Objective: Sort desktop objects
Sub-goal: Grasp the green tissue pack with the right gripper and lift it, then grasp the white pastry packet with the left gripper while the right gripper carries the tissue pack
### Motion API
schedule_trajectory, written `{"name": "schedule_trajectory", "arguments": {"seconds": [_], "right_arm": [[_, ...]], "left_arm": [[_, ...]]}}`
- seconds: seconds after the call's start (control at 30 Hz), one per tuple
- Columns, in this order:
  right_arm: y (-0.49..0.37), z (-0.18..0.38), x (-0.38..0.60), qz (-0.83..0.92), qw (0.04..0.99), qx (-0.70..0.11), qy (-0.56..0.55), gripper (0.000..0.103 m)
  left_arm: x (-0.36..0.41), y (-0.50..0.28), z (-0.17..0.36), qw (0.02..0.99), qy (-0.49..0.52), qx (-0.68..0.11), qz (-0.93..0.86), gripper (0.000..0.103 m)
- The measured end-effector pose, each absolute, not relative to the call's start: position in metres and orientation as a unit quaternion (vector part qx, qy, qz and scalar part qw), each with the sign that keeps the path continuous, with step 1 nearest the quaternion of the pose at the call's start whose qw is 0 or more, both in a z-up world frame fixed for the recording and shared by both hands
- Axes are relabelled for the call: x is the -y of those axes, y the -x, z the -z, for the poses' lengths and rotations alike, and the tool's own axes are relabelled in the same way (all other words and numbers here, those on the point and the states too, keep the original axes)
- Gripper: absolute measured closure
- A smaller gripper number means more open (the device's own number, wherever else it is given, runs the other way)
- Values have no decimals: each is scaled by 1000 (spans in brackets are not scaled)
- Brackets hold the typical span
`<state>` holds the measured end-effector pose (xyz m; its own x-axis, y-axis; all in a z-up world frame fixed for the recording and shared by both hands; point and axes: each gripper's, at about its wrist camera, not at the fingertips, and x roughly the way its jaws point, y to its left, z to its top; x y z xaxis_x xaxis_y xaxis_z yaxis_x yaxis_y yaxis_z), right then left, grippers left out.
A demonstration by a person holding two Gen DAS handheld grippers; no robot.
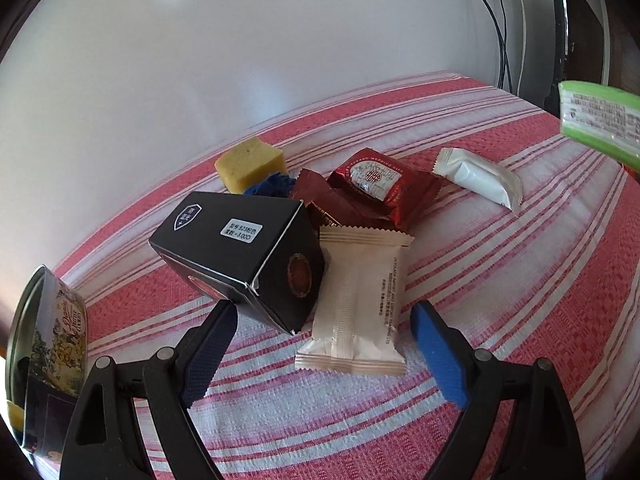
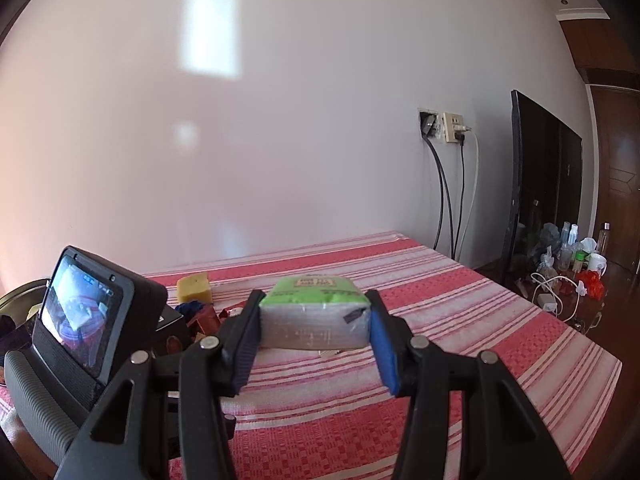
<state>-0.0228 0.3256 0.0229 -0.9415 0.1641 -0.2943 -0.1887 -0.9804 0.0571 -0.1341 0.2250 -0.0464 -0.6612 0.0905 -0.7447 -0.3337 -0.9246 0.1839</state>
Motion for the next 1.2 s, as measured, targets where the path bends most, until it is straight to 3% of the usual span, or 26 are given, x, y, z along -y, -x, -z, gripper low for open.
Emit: {"name": "schedule_trajectory", "arguments": {"seconds": [0.1,0.17,0.23,1.2], "right_arm": [[24,-22,-325,-984,89,-41,150,52],[24,-22,-324,-984,89,-40,150,52],[24,-22,-323,-984,90,-37,151,52],[19,-26,-313,-985,109,-8,135,52]], "left_arm": [[-210,145,49,144,419,-98,-891,21],[-206,146,49,155,422,-73,-890,44],[-209,142,49,156,419,-76,-891,50],[-182,96,8,133,281,-46,-949,51]]}}
